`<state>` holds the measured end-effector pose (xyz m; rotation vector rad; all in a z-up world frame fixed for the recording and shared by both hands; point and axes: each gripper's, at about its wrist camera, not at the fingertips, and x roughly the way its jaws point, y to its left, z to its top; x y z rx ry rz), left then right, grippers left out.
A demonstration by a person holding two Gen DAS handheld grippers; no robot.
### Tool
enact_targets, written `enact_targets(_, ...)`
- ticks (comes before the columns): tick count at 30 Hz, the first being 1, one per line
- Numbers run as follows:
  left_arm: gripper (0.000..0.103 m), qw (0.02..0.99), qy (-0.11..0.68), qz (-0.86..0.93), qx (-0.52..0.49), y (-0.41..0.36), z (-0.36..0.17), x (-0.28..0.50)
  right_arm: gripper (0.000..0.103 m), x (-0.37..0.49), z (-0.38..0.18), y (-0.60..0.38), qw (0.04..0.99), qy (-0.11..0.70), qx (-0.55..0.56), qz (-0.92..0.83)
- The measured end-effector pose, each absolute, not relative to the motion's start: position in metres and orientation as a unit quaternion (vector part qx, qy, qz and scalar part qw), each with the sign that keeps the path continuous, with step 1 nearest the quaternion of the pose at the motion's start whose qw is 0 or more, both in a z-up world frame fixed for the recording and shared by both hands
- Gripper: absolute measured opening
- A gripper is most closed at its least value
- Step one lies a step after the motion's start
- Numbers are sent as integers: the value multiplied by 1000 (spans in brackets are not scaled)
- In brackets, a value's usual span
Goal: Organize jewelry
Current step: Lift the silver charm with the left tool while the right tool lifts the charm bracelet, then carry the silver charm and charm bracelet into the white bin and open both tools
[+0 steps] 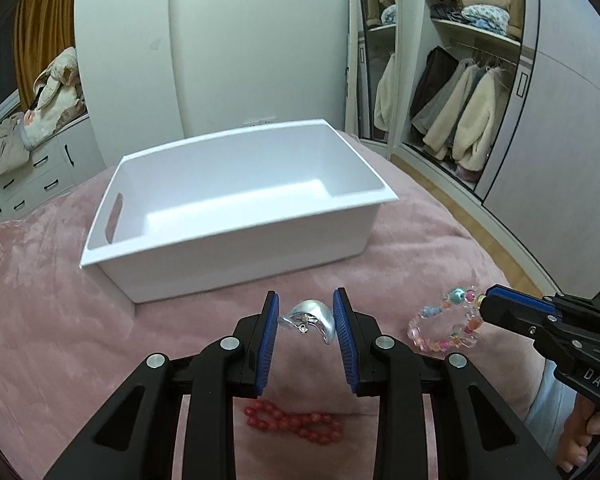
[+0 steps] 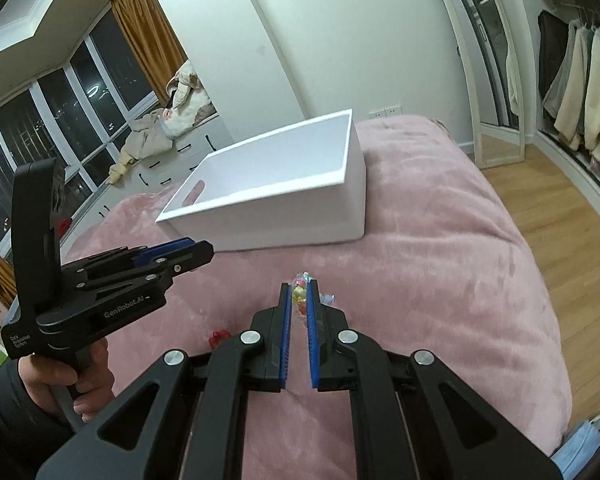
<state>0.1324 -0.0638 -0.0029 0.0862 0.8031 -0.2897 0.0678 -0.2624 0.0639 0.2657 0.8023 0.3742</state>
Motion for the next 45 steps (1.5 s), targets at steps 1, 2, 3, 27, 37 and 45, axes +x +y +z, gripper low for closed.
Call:
enact_targets(1, 33, 910, 388, -139, 40, -61, -1, 135, 8, 71, 68, -260, 896, 384, 127, 181)
enact_targets(2, 33, 911, 387, -139, 38, -58, 1, 138, 8, 74, 71, -258, 898, 382, 125, 181)
enact_targets(3, 33, 912, 386, -138, 37, -55, 3, 140, 8, 79, 74, -255, 899, 379, 122, 181)
enact_targets(27, 33, 928, 356, -112, 17, -16, 30, 217, 8, 174, 111, -228, 918, 340, 100, 180)
enact_targets(37, 33, 930, 356, -88, 17, -4, 25, 255, 8, 216, 113, -215, 919, 335, 97, 185)
enact_targets(45, 33, 926, 368, -80, 16, 2, 10, 283, 8, 244, 94, -204, 915, 350, 89, 181)
